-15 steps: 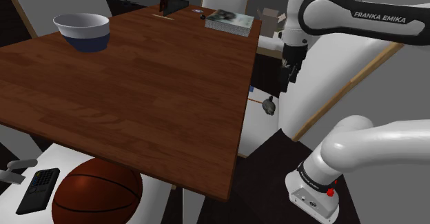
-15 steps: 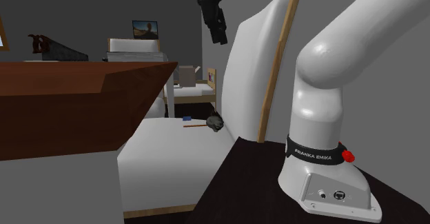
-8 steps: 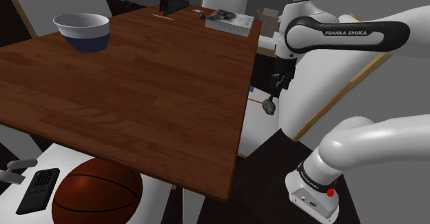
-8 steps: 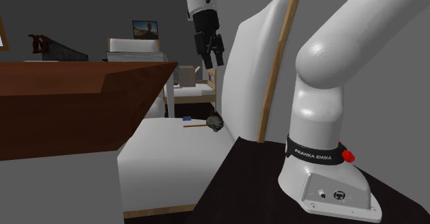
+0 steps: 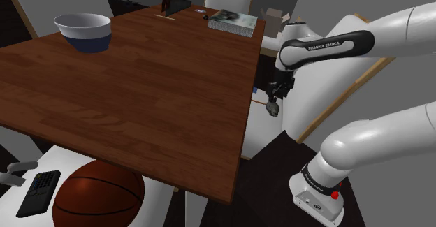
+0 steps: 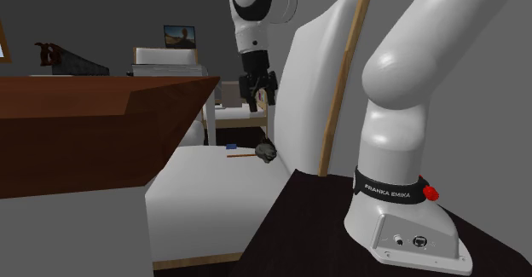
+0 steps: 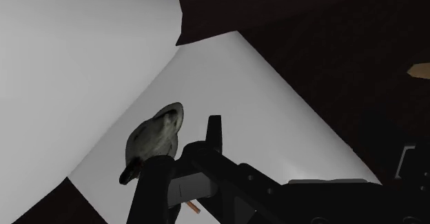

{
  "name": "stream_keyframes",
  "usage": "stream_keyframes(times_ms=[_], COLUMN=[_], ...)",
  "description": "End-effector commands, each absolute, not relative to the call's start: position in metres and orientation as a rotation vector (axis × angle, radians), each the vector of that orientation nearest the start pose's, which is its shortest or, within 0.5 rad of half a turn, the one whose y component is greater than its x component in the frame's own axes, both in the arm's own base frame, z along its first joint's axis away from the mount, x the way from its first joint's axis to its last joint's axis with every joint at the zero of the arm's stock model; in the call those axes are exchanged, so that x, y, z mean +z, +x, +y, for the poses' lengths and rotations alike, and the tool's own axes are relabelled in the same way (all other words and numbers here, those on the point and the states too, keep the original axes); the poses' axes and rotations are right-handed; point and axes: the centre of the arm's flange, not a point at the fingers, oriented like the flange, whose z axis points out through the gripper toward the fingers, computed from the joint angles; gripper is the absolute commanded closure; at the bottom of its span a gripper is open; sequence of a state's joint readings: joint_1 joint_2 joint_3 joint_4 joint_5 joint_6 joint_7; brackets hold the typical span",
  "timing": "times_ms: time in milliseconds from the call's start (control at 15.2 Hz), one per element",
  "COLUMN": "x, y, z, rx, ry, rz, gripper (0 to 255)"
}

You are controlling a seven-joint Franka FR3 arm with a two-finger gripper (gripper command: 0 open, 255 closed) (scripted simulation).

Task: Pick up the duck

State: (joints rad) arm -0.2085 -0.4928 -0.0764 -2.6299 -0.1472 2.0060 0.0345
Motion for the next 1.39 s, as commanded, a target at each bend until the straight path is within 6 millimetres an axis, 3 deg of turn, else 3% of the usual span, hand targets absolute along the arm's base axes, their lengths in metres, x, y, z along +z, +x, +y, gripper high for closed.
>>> stream_keyframes(times_ms=[0, 594, 1188, 1320], x=[0.377, 0.295, 0.217, 0.207], y=[0.353, 0.371, 0.376, 0.376], z=[-0.127, -0.208, -0.293, -0.297], rx=[0.199, 0.098, -0.005, -0.010], ry=[-3.181, -3.119, -3.014, -3.007], rz=[0.462, 0.819, 1.165, 1.184], gripper=[0, 0, 0, 0])
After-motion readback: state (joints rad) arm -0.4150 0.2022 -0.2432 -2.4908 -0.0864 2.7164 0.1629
